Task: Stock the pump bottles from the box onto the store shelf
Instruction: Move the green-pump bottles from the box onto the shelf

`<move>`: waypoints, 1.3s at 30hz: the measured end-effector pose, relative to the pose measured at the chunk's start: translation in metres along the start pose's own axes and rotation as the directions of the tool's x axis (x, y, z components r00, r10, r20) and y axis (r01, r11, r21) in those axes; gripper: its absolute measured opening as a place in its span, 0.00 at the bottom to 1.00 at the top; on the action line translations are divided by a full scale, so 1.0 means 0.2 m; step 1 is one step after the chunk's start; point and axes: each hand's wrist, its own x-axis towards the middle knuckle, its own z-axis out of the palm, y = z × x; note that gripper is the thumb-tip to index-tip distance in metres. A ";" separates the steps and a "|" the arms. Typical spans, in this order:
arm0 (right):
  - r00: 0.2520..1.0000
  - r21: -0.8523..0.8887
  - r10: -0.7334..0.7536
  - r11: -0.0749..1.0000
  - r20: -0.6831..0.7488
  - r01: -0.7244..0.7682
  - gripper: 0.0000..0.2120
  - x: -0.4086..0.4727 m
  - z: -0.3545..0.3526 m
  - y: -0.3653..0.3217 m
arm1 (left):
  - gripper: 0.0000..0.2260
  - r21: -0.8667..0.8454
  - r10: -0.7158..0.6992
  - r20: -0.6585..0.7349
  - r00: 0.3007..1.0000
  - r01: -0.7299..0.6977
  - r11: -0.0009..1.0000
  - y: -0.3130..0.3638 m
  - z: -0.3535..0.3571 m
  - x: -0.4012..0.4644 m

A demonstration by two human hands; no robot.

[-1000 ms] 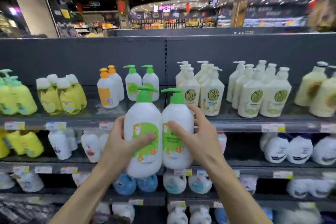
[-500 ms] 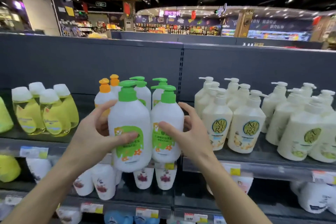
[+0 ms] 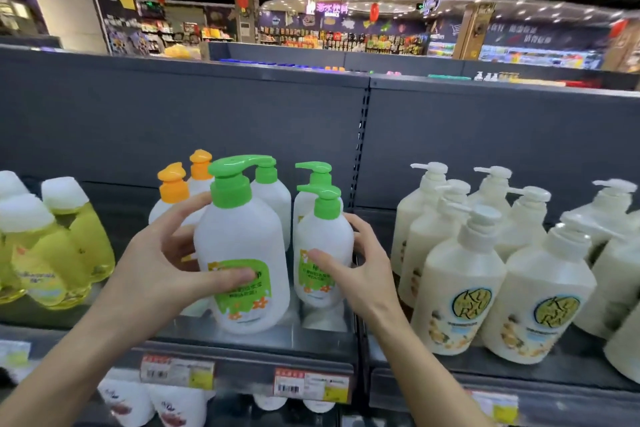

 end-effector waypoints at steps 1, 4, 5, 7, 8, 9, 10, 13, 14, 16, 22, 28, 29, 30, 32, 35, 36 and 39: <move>1.000 0.014 -0.001 1.000 0.004 0.001 0.29 0.01 0.00 0.01 | 0.41 0.002 -0.002 0.010 1.000 0.002 1.000 0.00 0.01 0.01; 1.000 0.035 -0.024 0.999 0.010 0.024 0.30 0.02 0.02 0.03 | 0.41 -0.008 -0.010 0.015 1.000 0.010 1.000 0.00 0.03 0.04; 1.000 0.045 -0.026 0.999 0.009 0.026 0.30 0.02 0.03 0.04 | 0.40 -0.014 -0.014 0.011 1.000 0.014 1.000 0.00 0.03 0.05; 1.000 0.054 -0.018 0.998 0.018 0.017 0.32 0.03 0.04 0.06 | 0.39 -0.009 -0.016 0.010 1.000 0.016 1.000 -0.01 0.05 0.06; 1.000 0.052 -0.012 0.999 0.029 0.011 0.33 0.03 0.04 0.06 | 0.39 -0.005 -0.017 0.013 1.000 0.017 1.000 -0.01 0.05 0.06; 0.999 0.047 -0.003 0.999 0.041 0.001 0.34 0.03 0.04 0.06 | 0.38 0.000 -0.018 0.019 1.000 0.019 1.000 -0.02 0.06 0.07; 0.998 0.035 0.009 0.999 0.054 -0.011 0.36 0.02 0.04 0.06 | 0.38 0.005 -0.023 0.024 0.999 0.023 1.000 -0.02 0.06 0.07; 0.992 -0.116 0.085 0.990 0.088 -0.074 0.48 -0.03 0.01 0.04 | 0.40 0.013 -0.042 0.034 0.999 0.042 0.999 -0.04 0.05 0.06; 0.989 -0.198 0.123 0.975 0.087 -0.104 0.52 -0.06 -0.01 0.04 | 0.40 0.013 -0.051 0.037 0.998 0.050 0.999 -0.04 0.05 0.06; 0.984 -0.419 0.143 0.904 0.102 -0.088 0.54 -0.16 -0.04 0.04 | 0.40 0.027 -0.068 0.029 0.997 0.068 0.997 -0.05 0.04 0.05; 0.930 -0.815 0.272 0.577 0.249 0.049 0.56 -0.35 -0.06 0.11 | 0.37 0.055 -0.135 0.016 0.991 0.134 0.989 -0.13 0.07 0.08; 0.946 -0.879 0.193 0.453 0.260 0.149 0.51 -0.39 -0.04 0.13 | 0.37 -0.006 -0.197 0.034 0.980 0.198 0.980 -0.24 0.08 0.16; 0.947 -0.882 0.187 0.445 0.261 0.155 0.51 -0.40 -0.04 0.13 | 0.37 -0.015 -0.203 0.032 0.979 0.204 0.979 -0.26 0.08 0.17; 0.948 -0.884 0.183 0.441 0.261 0.158 0.51 -0.40 -0.04 0.13 | 0.37 -0.020 -0.199 0.028 0.980 0.199 0.980 -0.28 0.09 0.18; 0.951 -0.886 0.171 0.435 0.258 0.162 0.51 -0.40 -0.03 0.13 | 0.37 0.015 -0.179 0.033 0.983 0.179 0.984 -0.29 0.10 0.20; 0.954 -0.890 0.158 0.424 0.255 0.168 0.50 -0.41 -0.03 0.14 | 0.34 0.172 -0.156 0.066 0.985 0.143 0.975 -0.28 0.11 0.21; 0.955 -0.890 0.156 0.424 0.254 0.168 0.50 -0.41 -0.03 0.14 | 0.32 0.258 -0.129 0.063 0.990 0.109 0.960 -0.27 0.12 0.21; 0.955 -0.892 0.157 0.420 0.251 0.166 0.50 -0.41 -0.03 0.14 | 0.38 0.617 -0.012 -0.088 0.996 0.064 0.784 -0.21 0.18 0.17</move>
